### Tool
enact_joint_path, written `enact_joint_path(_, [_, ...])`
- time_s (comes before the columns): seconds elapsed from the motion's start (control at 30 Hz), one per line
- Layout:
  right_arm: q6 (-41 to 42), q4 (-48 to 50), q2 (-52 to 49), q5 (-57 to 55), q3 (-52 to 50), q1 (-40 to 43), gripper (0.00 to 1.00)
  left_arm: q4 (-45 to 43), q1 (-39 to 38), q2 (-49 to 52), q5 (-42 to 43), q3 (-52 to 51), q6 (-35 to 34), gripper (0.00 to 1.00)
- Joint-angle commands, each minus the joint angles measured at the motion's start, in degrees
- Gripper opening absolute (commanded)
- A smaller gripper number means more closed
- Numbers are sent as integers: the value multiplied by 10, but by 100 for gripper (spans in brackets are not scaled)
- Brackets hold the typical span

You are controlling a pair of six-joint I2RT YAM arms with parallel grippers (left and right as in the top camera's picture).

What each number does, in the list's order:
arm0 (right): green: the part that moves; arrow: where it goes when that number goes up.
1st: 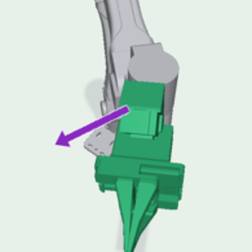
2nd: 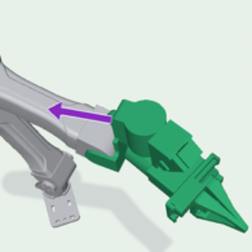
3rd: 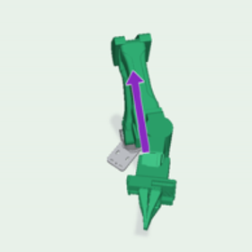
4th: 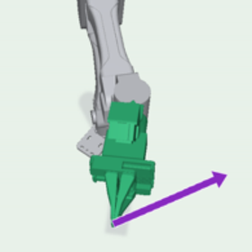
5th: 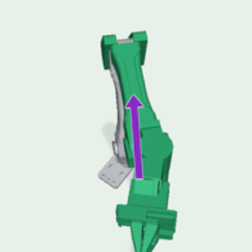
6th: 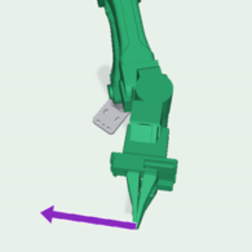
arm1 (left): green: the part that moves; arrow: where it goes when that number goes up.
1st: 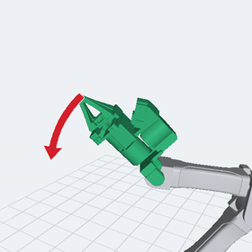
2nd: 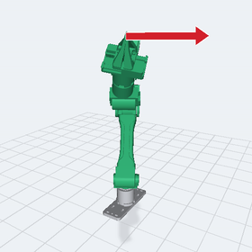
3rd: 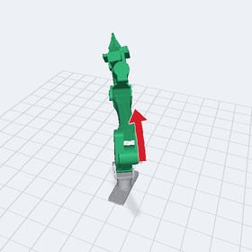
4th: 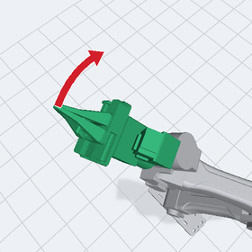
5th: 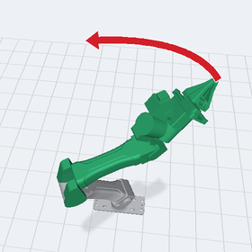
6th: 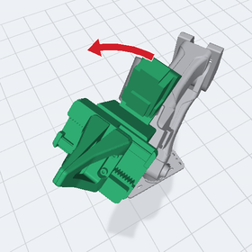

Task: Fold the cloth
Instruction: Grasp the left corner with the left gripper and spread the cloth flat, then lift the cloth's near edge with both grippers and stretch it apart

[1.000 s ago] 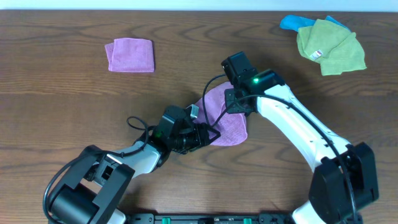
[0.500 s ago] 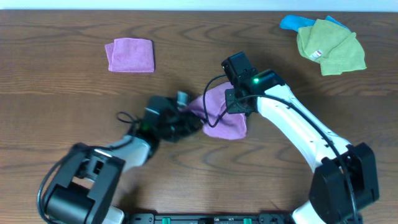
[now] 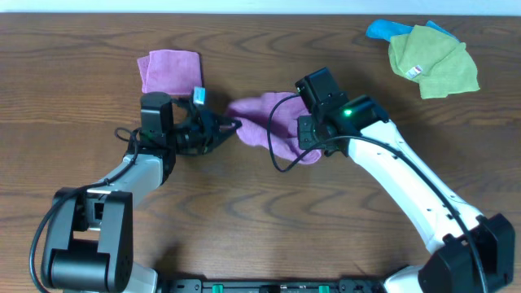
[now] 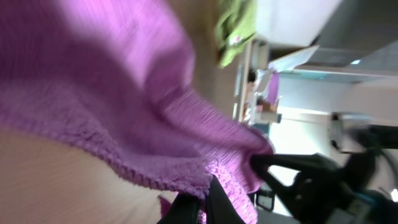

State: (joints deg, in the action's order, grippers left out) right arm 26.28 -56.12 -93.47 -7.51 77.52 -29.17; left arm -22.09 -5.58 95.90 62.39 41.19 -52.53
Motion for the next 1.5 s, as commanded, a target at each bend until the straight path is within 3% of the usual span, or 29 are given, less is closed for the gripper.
enact_joint_path(0.0, [21, -10, 2, 2, 5, -8, 1, 70, 0, -1, 17, 3, 108, 6])
enact_joint_path(0.53, [80, -37, 2, -9, -104, -32, 2, 361, 28, -1, 15, 3, 375, 6])
enact_joint_path(0.83, [93, -35, 2, 7, -135, -32, 2, 423, 57, -1, 17, 3, 423, 5])
enact_joint_path(1.1, [95, 8, 10, 17, -134, -32, 2, 399, 57, -1, 57, 4, 408, 5])
enact_joint_path(1.23, [94, 64, 27, 3, -134, -31, 2, 325, 57, -1, 66, 7, 326, 6])
enact_joint_path(1.47, [54, 201, 45, -27, -132, -26, 4, 106, 57, -1, 62, 42, 126, 6])
